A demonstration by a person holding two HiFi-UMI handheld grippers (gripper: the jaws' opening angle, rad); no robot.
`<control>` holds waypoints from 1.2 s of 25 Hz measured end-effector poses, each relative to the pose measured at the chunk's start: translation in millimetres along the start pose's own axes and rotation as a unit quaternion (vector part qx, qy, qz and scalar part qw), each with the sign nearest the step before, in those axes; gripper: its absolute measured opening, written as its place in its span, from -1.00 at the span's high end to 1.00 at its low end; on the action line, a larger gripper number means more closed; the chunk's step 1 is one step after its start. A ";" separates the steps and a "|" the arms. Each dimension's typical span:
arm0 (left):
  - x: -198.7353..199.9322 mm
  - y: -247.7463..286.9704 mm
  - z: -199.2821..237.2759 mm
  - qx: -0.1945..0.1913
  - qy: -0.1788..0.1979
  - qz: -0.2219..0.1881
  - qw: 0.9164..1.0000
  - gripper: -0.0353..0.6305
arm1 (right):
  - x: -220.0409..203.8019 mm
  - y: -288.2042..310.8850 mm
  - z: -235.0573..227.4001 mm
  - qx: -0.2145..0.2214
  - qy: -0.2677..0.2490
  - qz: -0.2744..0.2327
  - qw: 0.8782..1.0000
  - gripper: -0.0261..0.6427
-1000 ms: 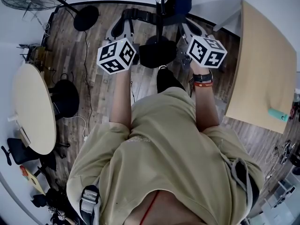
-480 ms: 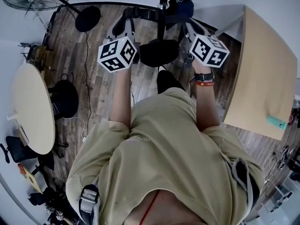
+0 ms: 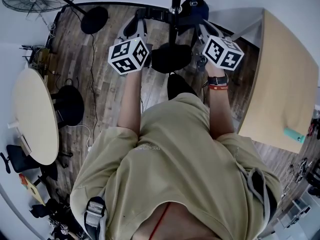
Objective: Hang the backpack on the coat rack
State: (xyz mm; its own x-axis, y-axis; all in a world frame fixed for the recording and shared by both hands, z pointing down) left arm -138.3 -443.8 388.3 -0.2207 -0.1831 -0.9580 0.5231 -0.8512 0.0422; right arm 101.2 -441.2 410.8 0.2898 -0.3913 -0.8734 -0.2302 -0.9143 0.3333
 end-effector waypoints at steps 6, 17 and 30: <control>-16.9 7.2 11.7 0.008 -0.005 0.018 1.000 0.82 | -10.0 13.6 -5.6 -0.008 -0.001 0.017 1.000 0.87; -66.6 9.4 20.0 0.015 -0.013 0.071 0.997 0.82 | -50.3 23.9 -16.2 -0.018 -0.007 0.066 0.998 0.87; -119.3 16.4 7.3 -0.026 -0.030 0.122 0.992 0.82 | -102.1 40.1 -1.2 0.027 -0.042 0.105 0.993 0.86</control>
State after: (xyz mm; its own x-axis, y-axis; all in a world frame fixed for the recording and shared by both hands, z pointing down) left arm -109.4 -439.5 505.4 -0.1305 -0.4107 -0.9024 0.6087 -0.7516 0.2540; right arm 63.5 -438.1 513.8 0.1532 -0.5602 -0.8141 -0.3267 -0.8062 0.4933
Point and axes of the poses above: the fingertips, and each gripper's own axes: y forward along the fingers, z to its left, x out of its top, the point moved 5 cm from there along -y, backward along the fingers, and after that the axes turned 13 degrees about -x, right-handed, at the moved point
